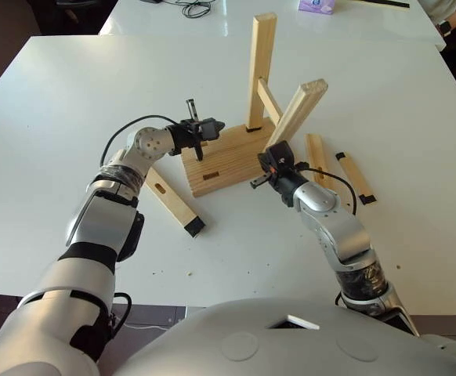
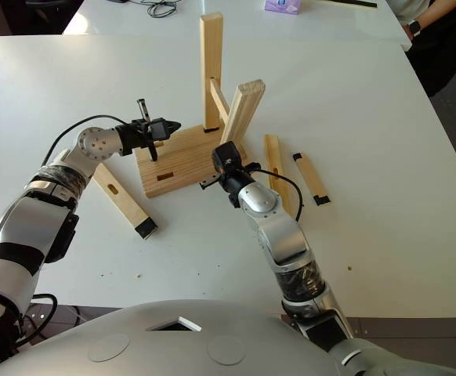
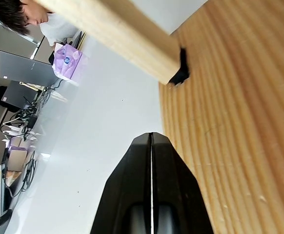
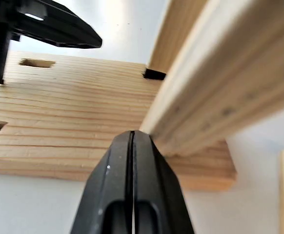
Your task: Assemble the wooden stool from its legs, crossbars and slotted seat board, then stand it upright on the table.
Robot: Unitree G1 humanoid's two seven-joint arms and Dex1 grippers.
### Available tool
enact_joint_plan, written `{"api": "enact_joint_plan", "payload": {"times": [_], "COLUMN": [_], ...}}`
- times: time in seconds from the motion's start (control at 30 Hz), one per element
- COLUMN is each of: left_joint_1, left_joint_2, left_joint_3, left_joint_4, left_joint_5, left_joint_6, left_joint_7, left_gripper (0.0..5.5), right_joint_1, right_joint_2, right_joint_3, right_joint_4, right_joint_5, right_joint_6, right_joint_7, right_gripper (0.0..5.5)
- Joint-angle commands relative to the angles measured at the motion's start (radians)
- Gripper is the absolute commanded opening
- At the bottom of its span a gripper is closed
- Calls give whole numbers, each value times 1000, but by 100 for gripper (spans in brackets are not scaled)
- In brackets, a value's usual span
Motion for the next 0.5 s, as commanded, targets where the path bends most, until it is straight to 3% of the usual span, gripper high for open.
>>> {"api": "enact_joint_plan", "payload": {"times": [0.03,0.3,0.5], "left_joint_1": [87,176,253], "left_joint_2": [10,-28,-47], "left_joint_3": [4,36,66], "left_joint_4": [-11,-221,-564], "left_joint_5": [-29,-173,-319], "left_joint_6": [68,289,698], "left_joint_7": [-158,-350,-421], "left_gripper": [0,0,0], "right_joint_1": [-13,-32,-4], "right_joint_2": [-42,-44,-57], "right_joint_3": [-80,-94,-45], "right_joint_4": [55,55,-16], "right_joint_5": [-40,-53,-67], "right_joint_6": [-31,-54,-31], "right_joint_7": [-30,-13,19], "right_gripper": [3,3,3]}}
